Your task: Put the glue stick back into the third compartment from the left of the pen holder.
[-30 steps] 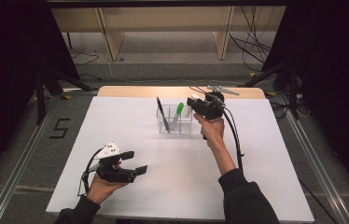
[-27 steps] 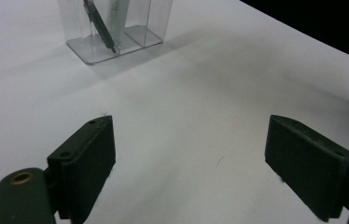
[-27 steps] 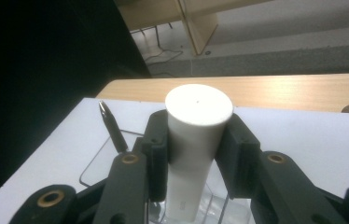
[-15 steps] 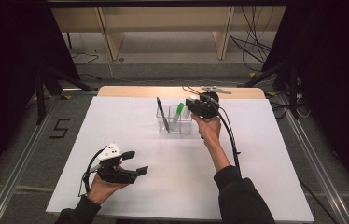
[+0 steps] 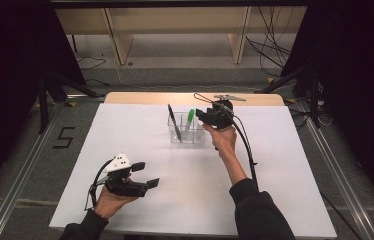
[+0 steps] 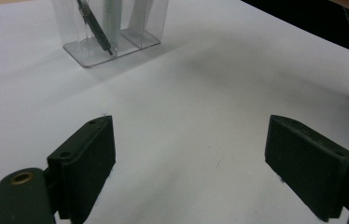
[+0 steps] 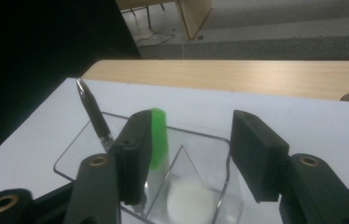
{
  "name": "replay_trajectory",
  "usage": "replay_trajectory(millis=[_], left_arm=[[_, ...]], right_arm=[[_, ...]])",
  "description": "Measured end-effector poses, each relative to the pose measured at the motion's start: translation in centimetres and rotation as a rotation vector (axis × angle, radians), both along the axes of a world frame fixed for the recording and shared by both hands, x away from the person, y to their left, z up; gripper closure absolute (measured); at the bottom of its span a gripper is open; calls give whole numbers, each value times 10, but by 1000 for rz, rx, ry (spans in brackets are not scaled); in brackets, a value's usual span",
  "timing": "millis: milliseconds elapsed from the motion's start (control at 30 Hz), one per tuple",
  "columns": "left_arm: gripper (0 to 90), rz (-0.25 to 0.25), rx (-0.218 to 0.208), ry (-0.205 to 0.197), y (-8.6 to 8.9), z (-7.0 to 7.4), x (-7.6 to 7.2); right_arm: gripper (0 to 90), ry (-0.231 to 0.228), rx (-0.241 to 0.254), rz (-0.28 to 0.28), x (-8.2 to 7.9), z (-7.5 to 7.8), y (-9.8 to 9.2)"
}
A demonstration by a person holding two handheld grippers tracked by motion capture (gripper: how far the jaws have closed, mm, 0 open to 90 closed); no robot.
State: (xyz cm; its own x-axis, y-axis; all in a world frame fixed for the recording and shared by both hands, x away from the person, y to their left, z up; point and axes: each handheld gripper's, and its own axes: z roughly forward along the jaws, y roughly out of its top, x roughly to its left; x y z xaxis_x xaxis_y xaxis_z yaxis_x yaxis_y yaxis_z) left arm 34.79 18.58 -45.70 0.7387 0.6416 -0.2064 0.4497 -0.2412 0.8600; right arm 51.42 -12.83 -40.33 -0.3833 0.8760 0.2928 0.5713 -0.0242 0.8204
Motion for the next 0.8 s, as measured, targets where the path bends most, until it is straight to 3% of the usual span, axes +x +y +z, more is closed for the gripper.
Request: replay_trajectory(millis=[300,633,800], left_arm=[[158,0,-7,-1,1,1,0],[158,7,-28,3,2,2,1],[158,5,-30,9,2,2,2]], right_arm=[[404,-23,20,18,-16,11,-15],[327,-32,14,89,-49,8,-34],[306,-57,38,134,-71,9,-39]])
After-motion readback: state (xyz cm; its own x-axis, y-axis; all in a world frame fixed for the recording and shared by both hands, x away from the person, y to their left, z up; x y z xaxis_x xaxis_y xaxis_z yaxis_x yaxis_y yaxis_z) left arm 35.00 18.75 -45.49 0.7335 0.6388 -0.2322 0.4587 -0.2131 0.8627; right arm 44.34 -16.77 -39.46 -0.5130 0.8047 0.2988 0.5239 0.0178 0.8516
